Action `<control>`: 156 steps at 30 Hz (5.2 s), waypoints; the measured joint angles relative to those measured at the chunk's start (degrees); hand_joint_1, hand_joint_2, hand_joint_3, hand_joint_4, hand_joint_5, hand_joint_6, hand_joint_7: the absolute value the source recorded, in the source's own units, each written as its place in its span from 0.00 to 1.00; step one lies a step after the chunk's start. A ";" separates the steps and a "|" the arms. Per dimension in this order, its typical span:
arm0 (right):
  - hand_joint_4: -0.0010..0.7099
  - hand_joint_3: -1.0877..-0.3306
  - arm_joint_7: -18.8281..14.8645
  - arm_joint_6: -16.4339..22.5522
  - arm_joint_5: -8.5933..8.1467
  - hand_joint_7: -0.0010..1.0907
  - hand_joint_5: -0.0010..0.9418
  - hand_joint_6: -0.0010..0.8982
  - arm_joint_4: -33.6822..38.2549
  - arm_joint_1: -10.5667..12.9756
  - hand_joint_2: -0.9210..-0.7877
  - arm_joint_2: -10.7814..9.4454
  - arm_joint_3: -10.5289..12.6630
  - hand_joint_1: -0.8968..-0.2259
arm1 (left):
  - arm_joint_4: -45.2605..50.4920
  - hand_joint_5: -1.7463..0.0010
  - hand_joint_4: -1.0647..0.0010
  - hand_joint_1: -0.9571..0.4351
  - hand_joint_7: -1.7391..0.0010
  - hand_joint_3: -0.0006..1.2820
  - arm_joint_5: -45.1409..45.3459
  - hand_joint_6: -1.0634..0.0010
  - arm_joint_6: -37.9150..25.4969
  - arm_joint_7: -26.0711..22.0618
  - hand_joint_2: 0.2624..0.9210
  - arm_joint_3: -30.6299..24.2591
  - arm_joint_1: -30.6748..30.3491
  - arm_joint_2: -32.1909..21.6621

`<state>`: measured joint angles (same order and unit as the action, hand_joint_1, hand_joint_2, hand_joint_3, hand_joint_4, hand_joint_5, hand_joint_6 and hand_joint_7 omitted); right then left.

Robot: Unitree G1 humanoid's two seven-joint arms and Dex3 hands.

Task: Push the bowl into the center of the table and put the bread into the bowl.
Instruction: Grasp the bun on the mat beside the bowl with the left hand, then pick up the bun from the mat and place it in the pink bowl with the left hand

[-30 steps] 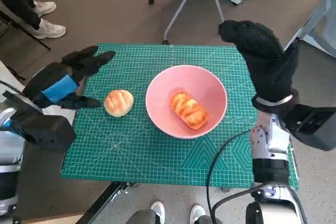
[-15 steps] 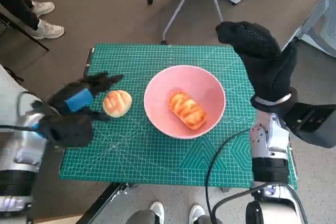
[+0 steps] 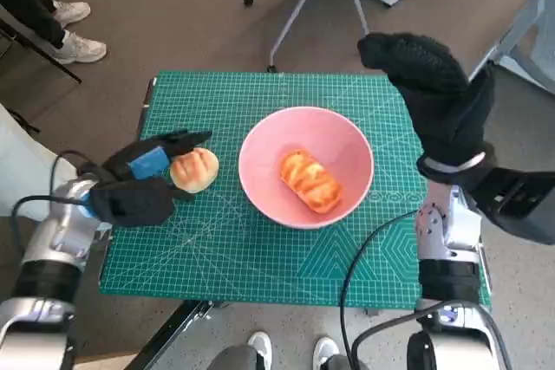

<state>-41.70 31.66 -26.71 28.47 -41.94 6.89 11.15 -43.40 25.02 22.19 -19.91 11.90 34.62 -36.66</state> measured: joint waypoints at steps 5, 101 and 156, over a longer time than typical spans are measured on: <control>0.22 0.46 0.01 -0.02 0.02 0.44 0.00 0.00 0.00 0.02 0.00 0.38 0.11 0.36 | -3.76 1.00 0.84 0.41 1.00 0.00 0.25 0.78 0.35 1.01 0.85 1.39 1.47 1.16; 0.23 0.47 0.80 -0.57 0.09 0.44 0.00 0.00 -1.52 0.43 0.00 0.82 -0.39 0.37 | 17.98 0.38 0.27 0.69 0.38 0.00 4.20 0.35 4.77 8.06 1.00 5.55 18.83 9.29; 0.22 0.49 2.56 1.18 1.82 0.42 0.00 0.00 -1.94 1.02 0.00 1.92 0.05 0.38 | 31.70 1.00 0.86 0.15 0.99 0.62 -31.56 0.79 -10.65 -2.98 1.00 -14.70 6.25 21.64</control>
<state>-39.14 32.83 -24.89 26.53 -40.92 8.81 11.20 -11.70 -6.54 11.54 -22.89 -2.80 40.87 -15.02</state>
